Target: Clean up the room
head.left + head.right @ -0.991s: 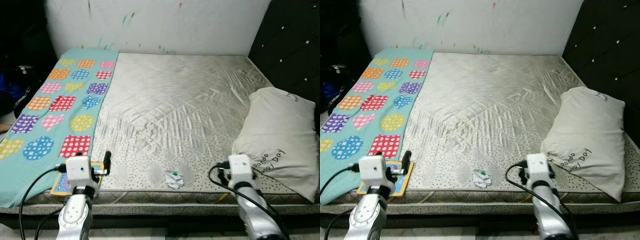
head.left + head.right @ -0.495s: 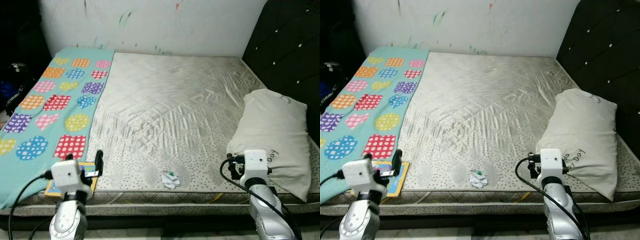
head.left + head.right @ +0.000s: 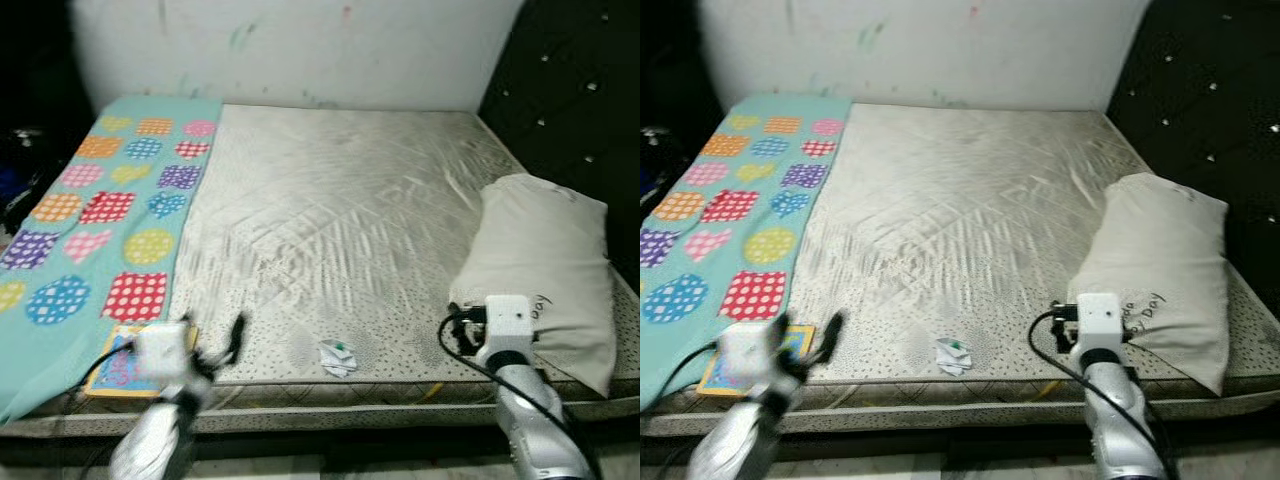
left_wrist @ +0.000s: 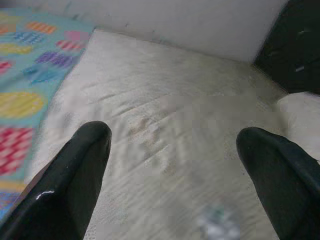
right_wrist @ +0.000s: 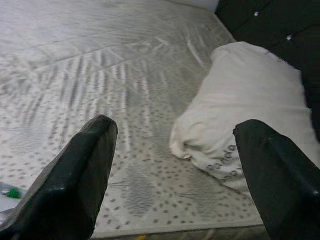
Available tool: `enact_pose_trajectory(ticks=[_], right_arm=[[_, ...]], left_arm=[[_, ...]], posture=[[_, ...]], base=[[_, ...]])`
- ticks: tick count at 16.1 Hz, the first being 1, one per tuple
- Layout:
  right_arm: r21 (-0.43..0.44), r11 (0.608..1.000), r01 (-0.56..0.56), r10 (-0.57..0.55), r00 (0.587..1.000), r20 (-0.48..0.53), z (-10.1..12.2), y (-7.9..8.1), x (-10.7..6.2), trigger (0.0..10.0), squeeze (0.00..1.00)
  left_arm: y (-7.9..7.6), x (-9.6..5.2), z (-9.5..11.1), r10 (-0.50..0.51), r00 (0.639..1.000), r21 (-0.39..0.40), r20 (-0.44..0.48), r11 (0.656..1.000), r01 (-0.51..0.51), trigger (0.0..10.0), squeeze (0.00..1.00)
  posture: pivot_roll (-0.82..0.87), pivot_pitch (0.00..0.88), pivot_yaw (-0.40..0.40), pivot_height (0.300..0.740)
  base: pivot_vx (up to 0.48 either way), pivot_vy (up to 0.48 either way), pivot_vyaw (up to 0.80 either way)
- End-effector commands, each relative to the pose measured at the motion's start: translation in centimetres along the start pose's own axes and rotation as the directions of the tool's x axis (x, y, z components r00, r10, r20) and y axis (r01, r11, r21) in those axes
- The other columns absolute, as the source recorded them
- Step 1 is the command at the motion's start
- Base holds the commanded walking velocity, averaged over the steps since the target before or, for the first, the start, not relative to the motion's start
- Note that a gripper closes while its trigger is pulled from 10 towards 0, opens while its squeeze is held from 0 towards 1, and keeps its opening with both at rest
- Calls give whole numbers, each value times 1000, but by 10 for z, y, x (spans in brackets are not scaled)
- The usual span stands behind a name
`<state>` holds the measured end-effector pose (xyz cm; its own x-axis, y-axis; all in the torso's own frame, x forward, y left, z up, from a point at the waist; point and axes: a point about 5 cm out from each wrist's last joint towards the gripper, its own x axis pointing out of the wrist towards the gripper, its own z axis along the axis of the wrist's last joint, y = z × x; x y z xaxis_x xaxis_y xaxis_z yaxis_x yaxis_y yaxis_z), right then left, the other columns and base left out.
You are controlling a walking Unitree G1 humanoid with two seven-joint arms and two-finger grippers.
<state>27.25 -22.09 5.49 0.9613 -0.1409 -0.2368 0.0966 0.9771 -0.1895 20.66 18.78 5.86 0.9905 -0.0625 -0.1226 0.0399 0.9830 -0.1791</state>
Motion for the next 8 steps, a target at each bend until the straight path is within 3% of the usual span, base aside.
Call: enact_pose_trajectory(ticks=[1, 5, 6, 8], right_arm=[[-12, 1000, -25, 25, 999, 22, 6, 0, 4, 10000, 0], [-28, 999, -33, 34, 999, 31, 8, -1, 8, 10000, 0], [-24, 999, -27, 28, 999, 37, 9, -1, 9, 10000, 0], [-17, 999, -32, 33, 999, 43, 10, 2, 10, 10000, 0]], left_arm=[[18, -7, 3, 46, 999, 23, -16, 999, -45, 10000, 0], [28, 1, 10, 16, 1000, 60, -24, 998, -15, 10000, 0], [25, 8, 11, -1, 1000, 65, -18, 998, 2, 10000, 0], [0, 31, 15, -95, 996, 71, -3, 993, 95, 10000, 0]], posture=[[-32, 0, -79, 740], [-34, 0, -79, 740], [-34, 0, -81, 740], [-54, 0, -69, 740]], base=[[0, 0, 0], [0, 0, 0], [0, 0, 0], [0, 0, 0]])
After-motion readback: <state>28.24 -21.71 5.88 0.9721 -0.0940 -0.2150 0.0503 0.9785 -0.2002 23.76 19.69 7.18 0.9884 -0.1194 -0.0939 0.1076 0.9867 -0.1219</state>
